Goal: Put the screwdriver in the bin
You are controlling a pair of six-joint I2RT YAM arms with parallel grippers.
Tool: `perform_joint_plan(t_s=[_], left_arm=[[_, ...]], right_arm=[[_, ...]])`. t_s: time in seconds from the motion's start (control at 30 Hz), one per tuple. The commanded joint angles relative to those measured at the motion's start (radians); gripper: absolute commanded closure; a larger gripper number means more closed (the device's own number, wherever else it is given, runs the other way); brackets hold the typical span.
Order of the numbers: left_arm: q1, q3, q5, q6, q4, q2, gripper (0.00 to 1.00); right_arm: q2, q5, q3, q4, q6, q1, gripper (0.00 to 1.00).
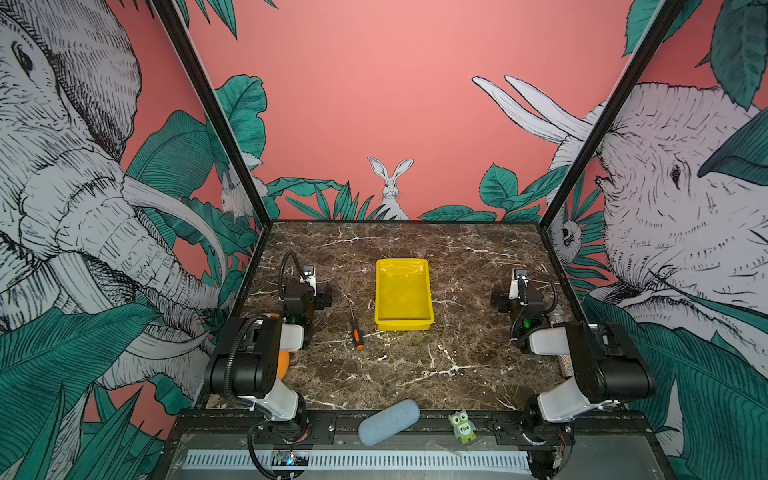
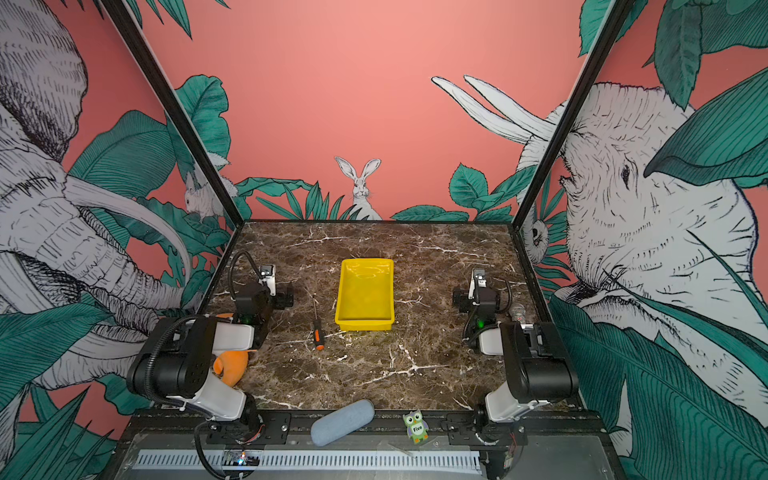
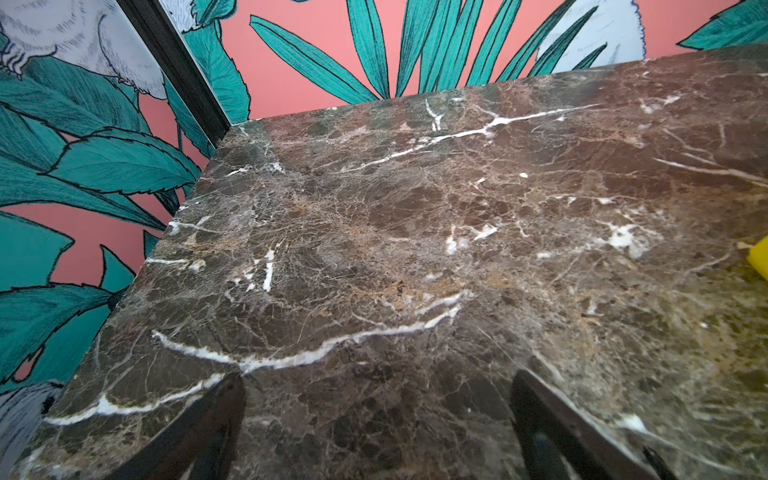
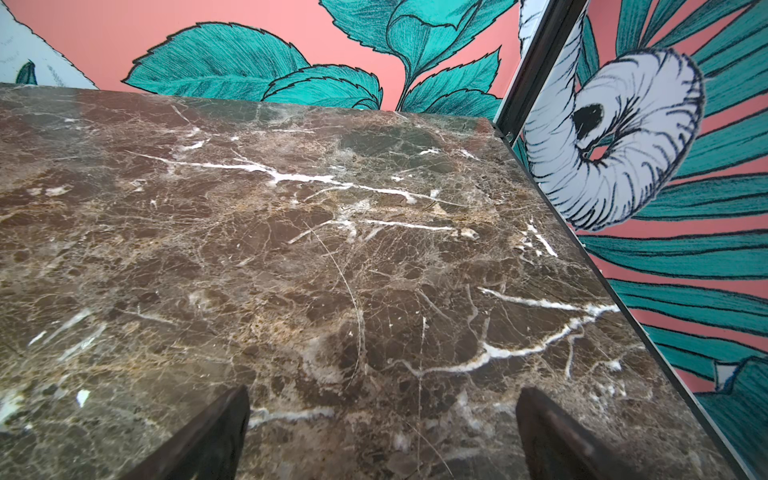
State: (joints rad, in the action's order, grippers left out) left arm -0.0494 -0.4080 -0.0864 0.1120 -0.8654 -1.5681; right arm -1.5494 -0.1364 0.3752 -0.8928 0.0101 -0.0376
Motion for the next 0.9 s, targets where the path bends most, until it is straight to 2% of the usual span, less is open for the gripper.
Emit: perform_joint_plan(t_s=[0.0, 0.87], left_arm=[[0.001, -0.006, 0.001, -0.006, 0.000, 0.016, 0.00], [-0.002, -0.004, -0.019, -0.002, -0.022, 0.022, 0.00]], right_arm=[[0.000, 0.008, 0.016, -0.019, -0.009, -0.001, 0.01], [0.000, 0.009, 0.016, -0.017, -0.008, -0.001, 0.01]])
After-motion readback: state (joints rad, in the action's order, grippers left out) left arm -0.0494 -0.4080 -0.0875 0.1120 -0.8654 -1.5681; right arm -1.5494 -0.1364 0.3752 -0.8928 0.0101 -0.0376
